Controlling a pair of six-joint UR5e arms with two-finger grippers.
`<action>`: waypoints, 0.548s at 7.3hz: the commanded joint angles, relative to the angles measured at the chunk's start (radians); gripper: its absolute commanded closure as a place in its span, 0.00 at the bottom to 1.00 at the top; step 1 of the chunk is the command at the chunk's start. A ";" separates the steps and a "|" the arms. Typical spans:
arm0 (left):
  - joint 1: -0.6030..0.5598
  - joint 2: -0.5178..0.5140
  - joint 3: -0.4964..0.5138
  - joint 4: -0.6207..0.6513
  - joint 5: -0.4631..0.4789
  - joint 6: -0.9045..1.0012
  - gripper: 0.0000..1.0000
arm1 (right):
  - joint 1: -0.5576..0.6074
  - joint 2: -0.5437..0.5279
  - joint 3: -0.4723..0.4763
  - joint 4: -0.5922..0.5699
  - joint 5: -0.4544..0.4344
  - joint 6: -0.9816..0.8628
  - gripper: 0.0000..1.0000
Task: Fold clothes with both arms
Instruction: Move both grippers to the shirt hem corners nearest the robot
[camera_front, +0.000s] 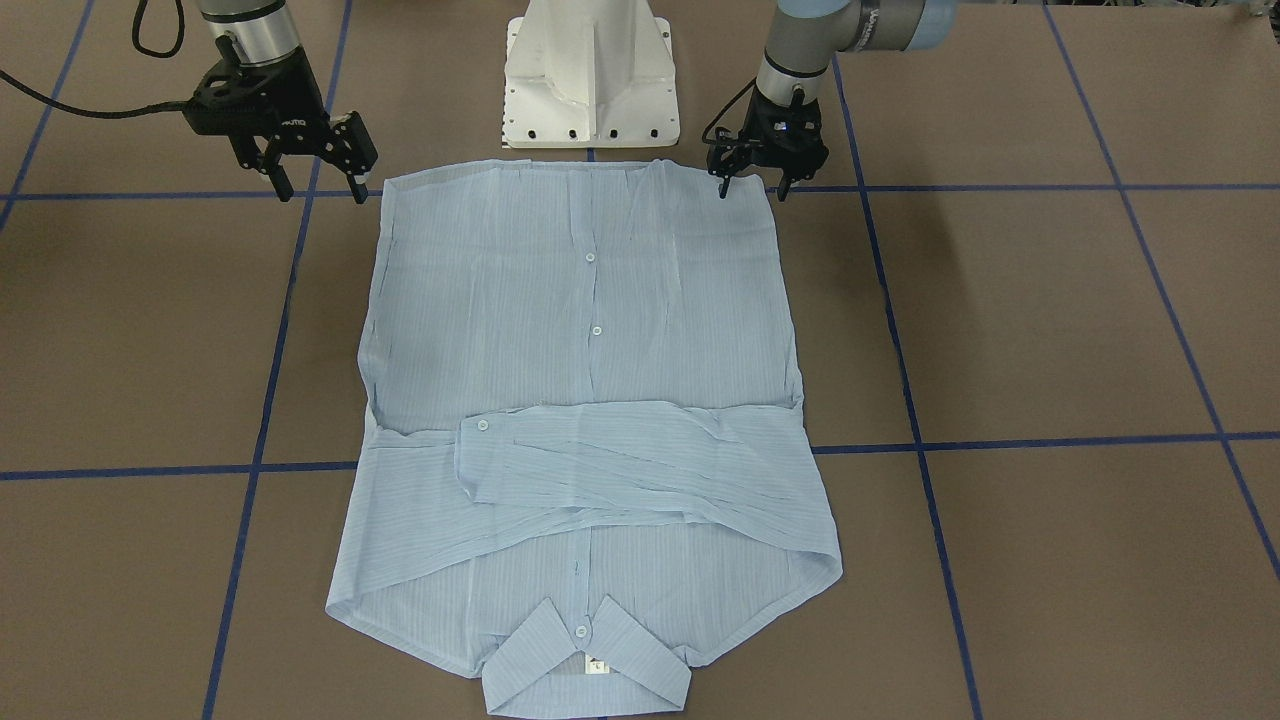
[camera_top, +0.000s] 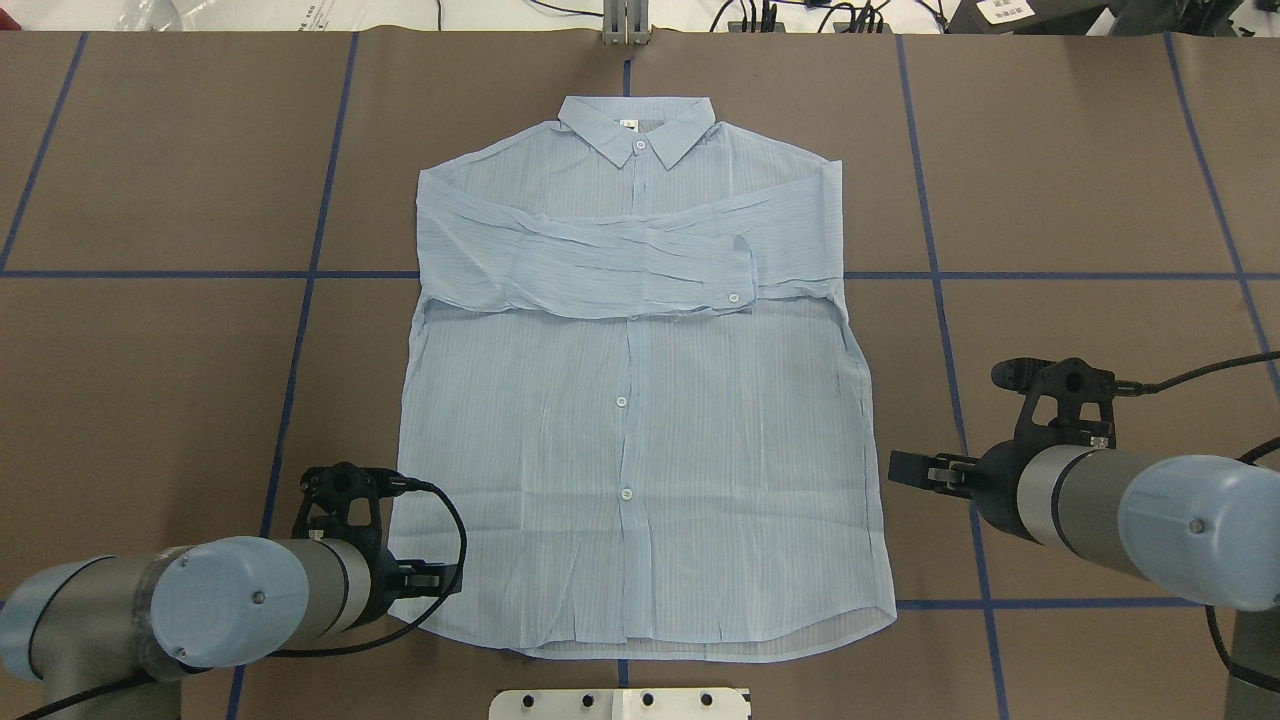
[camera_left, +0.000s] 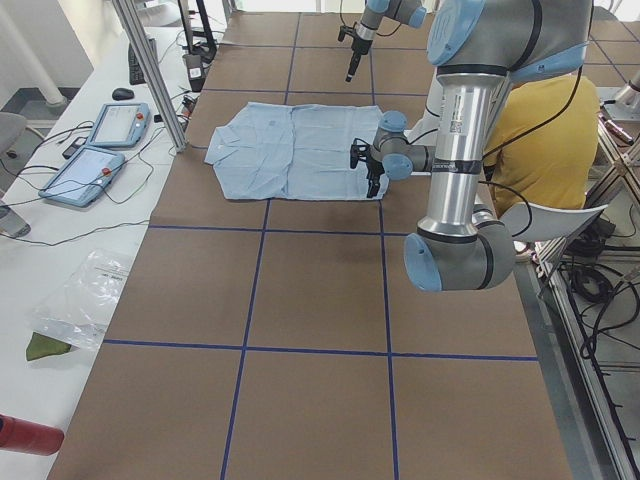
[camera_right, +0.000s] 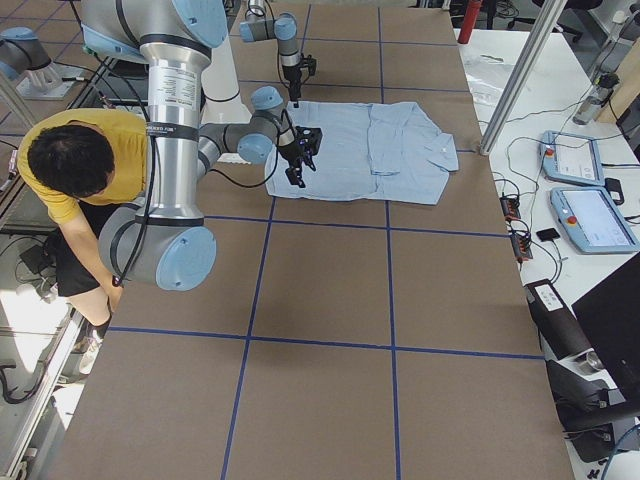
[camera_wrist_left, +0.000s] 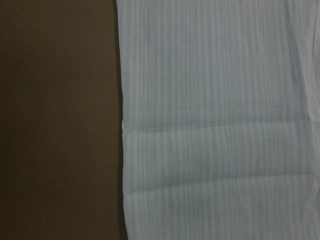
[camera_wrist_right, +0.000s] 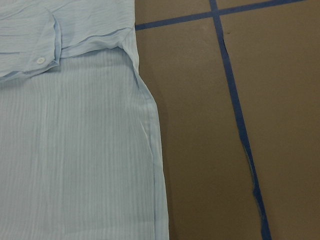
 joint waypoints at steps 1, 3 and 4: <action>0.029 0.002 0.001 0.006 0.005 -0.026 0.37 | -0.004 0.001 0.000 0.002 0.000 0.000 0.00; 0.049 -0.001 0.000 0.053 0.007 -0.045 0.37 | -0.007 0.002 0.000 0.002 0.000 0.000 0.00; 0.050 -0.001 0.000 0.055 0.007 -0.049 0.44 | -0.008 0.002 0.000 0.002 -0.001 0.000 0.00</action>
